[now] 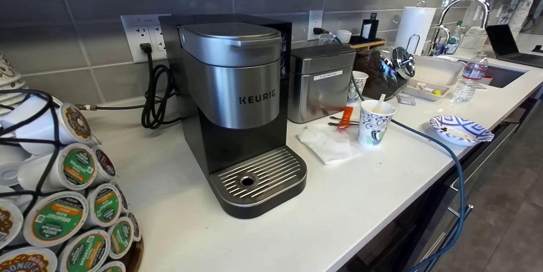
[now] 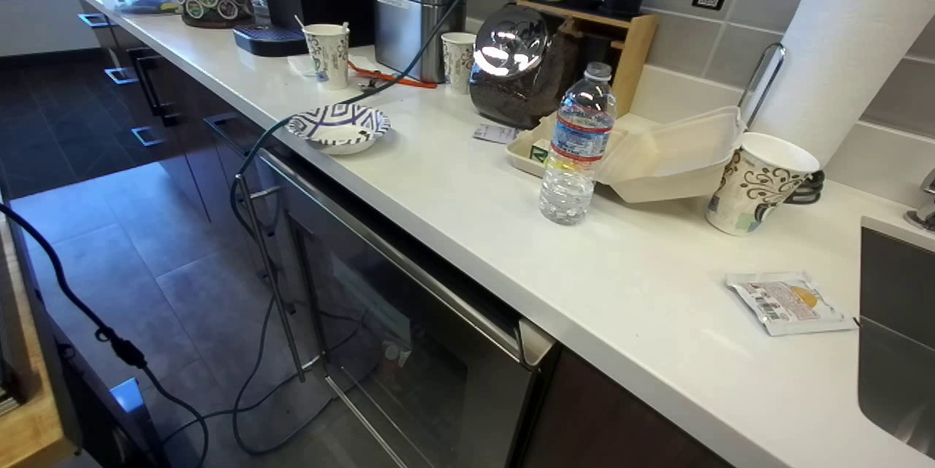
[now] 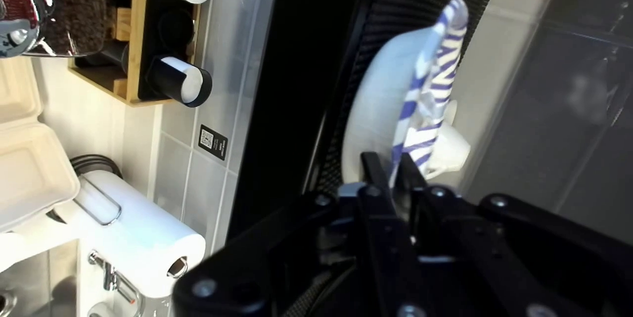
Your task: Remove the plate from the top cabinet
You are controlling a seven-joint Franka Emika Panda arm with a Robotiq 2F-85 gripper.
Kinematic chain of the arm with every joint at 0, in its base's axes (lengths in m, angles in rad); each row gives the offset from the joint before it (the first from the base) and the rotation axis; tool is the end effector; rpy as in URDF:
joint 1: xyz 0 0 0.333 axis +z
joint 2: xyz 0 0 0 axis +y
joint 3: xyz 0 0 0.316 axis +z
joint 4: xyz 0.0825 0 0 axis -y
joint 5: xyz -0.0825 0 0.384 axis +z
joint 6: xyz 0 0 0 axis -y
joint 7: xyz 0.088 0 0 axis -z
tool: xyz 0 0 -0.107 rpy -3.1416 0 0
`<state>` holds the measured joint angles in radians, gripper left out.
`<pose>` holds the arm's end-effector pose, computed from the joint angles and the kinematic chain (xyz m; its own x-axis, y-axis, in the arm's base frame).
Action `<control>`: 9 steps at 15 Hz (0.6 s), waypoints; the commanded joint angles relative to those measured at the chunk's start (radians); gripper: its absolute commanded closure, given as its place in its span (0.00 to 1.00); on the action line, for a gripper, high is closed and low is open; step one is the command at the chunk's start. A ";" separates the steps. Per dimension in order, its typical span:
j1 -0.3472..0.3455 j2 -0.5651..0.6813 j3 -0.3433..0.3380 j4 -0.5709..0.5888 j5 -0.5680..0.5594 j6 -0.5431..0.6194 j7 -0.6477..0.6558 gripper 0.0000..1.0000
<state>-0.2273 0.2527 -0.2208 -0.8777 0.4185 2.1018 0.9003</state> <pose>0.5672 -0.2136 0.8744 0.0940 -0.9639 0.2493 -0.5042 -0.2620 -0.8229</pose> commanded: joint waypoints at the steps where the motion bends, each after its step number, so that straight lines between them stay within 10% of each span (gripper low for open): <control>1: 0.004 -0.016 -0.010 -0.009 -0.027 0.012 0.003 1.00; 9: -0.027 -0.155 -0.009 -0.049 0.044 -0.089 -0.061 0.99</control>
<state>-0.2380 0.1855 -0.2359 -0.8643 0.4135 2.0783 0.8750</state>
